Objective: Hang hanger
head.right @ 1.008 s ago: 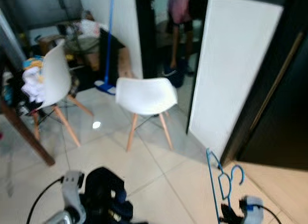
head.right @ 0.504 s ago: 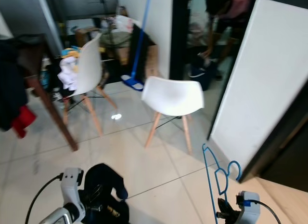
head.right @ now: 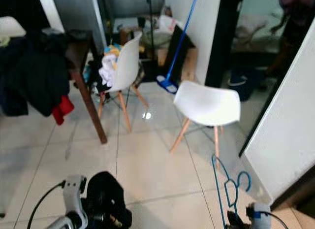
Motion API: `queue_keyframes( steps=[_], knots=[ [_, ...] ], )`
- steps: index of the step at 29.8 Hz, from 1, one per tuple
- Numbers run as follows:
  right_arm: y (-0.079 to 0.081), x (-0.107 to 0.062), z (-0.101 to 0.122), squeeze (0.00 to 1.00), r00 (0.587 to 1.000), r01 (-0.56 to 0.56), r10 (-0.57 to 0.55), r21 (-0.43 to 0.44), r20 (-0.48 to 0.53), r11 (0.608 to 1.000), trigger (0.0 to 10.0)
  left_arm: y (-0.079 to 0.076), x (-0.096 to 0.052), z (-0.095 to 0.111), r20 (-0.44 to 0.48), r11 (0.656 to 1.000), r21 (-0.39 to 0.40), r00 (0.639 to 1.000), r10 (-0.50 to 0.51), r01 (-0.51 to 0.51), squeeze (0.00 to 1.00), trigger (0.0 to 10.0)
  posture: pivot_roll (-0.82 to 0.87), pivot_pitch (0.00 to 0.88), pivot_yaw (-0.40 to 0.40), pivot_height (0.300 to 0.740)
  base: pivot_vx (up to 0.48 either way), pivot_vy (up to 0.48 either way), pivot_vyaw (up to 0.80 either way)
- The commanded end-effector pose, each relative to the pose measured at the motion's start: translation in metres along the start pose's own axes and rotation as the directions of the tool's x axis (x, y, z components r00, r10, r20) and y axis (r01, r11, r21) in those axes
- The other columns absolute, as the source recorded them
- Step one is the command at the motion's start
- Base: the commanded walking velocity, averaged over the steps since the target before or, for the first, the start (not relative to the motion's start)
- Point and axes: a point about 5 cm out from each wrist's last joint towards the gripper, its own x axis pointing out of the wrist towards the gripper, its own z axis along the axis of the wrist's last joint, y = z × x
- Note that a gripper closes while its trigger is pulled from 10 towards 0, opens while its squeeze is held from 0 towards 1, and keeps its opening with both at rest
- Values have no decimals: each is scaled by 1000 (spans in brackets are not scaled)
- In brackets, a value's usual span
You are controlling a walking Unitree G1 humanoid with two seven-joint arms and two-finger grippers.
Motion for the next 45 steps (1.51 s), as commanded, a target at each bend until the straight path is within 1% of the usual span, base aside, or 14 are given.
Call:
queue_keyframes(
  steps=[1,8,10,19,23,24,26,27,30,34,35,39,44,45],
  knots=[
    [8,7,2,0,1000,-22,22,9,18,1000,10000,5,-3,2,19,1000,16,999,26,-26,0,10000,0,58,-28,740,394,0,694],
    [8,7,3,0,1000,-24,24,6,20,1000,10000,21,-4,27,113,994,7,988,107,-108,0,10000,1,60,-27,740,401,0,689],
    [8,7,3,0,999,-27,27,4,21,1000,10000,36,-5,65,223,990,15,966,133,-140,0,10000,10,61,-29,740,418,0,688],
    [7,7,4,0,999,-29,29,4,20,1000,10000,39,-9,118,380,985,55,916,129,-162,0,10000,17,62,-34,740,424,0,688],
    [7,7,4,0,999,-30,29,9,25,1000,10000,18,-16,210,618,985,109,786,38,-133,0,10000,22,58,-39,740,434,0,667],
    [7,7,4,0,999,-30,29,9,25,1000,10000,18,-16,210,618,985,109,786,38,-133,0,10000,22,58,-39,740,439,0,650],
    [7,7,5,0,999,-35,34,12,32,999,10000,4,-21,245,686,987,133,727,-26,-89,0,10000,22,58,-39,740,444,0,547],
    [7,7,5,0,999,-35,34,12,32,999,10000,4,-21,245,686,987,133,727,-26,-89,0,10000,22,58,-39,740,446,0,444],
    [7,7,4,0,999,-28,26,44,46,999,10000,-18,-27,278,732,980,197,668,-134,-19,0,10000,25,56,-40,740,442,0,0],
    [8,8,2,0,999,-10,7,70,48,998,10000,-62,-38,328,783,942,322,532,-322,96,0,10000,26,51,-39,740,463,0,0],
    [8,8,2,0,999,-10,7,70,48,998,10000,-62,-38,328,783,942,322,532,-322,96,0,10000,26,51,-39,740,446,0,0],
    [10,9,1,0,999,-8,4,79,49,997,10000,-82,-63,382,837,916,384,376,-397,113,0,10000,21,48,-30,740,480,0,0],
    [11,10,1,0,999,-1,-3,87,40,996,10000,-96,-86,422,860,895,433,246,-447,109,0,10000,30,46,-32,740,480,0,-239],
    [11,10,1,0,999,-1,-3,87,40,996,10000,-96,-86,422,860,895,433,246,-447,109,0,10000,30,46,-32,740,480,0,-688]
  ],
)
